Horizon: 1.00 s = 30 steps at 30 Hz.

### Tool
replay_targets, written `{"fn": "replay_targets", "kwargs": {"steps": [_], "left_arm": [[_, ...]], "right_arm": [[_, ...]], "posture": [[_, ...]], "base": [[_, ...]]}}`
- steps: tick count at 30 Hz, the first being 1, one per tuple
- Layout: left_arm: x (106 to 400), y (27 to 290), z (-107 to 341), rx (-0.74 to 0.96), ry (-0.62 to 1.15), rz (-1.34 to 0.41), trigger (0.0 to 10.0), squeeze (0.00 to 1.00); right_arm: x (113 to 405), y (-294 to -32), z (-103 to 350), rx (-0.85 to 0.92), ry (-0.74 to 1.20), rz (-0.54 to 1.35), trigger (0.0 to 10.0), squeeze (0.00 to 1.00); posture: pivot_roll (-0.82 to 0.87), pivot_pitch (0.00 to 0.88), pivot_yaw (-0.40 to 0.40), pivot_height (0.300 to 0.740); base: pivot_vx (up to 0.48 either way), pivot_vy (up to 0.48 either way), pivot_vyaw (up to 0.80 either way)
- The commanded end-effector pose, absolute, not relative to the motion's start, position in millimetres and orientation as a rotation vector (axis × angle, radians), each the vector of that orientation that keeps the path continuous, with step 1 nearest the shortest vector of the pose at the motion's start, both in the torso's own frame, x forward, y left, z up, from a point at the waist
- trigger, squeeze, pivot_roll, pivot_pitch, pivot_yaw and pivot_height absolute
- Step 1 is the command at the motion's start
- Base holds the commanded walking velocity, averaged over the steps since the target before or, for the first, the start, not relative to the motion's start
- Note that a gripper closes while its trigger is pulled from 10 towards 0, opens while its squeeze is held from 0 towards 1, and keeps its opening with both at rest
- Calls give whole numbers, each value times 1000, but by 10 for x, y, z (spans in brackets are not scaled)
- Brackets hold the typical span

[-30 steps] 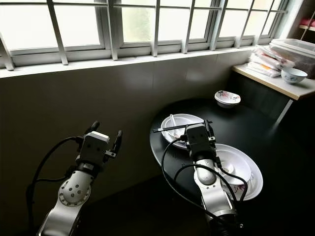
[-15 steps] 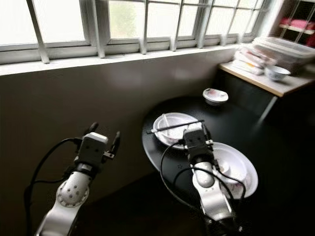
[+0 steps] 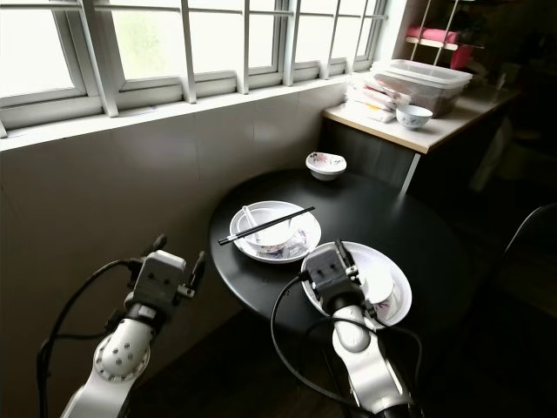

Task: Kitchen organization

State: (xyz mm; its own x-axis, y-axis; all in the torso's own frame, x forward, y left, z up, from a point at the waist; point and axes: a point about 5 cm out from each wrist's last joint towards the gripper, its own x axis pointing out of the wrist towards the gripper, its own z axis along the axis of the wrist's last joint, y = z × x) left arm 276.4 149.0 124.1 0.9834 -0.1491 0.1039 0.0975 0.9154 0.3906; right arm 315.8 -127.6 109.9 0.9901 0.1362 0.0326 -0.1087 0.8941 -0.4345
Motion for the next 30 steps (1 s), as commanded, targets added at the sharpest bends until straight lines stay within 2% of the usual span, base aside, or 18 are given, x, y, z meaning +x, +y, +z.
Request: {"fn": "replay_targets", "kwargs": {"steps": [1, 11, 23, 30], "left_arm": [[2733, 1421, 1175, 407, -119, -166, 10000, 0], [2643, 1472, 1036, 430, -73, -172, 10000, 0], [2683, 1446, 1050, 437, -85, -178, 10000, 0], [2691, 1446, 1047, 442, -89, -177, 10000, 0]], "right_arm": [[3118, -1418, 1072, -468, -35, 103, 10000, 0], [2944, -1602, 900, -464, 86, 16, 10000, 0], [2972, -1513, 922, -308, 98, 60, 10000, 0], [3000, -1545, 923, -244, 120, 39, 10000, 0]], "posture": [[22, 0, -43, 740], [12, 0, -45, 740], [7, 0, -38, 740], [11, 0, -42, 740]], "base": [[0, 0, 0], [0, 0, 0], [0, 0, 0], [0, 0, 0]]}}
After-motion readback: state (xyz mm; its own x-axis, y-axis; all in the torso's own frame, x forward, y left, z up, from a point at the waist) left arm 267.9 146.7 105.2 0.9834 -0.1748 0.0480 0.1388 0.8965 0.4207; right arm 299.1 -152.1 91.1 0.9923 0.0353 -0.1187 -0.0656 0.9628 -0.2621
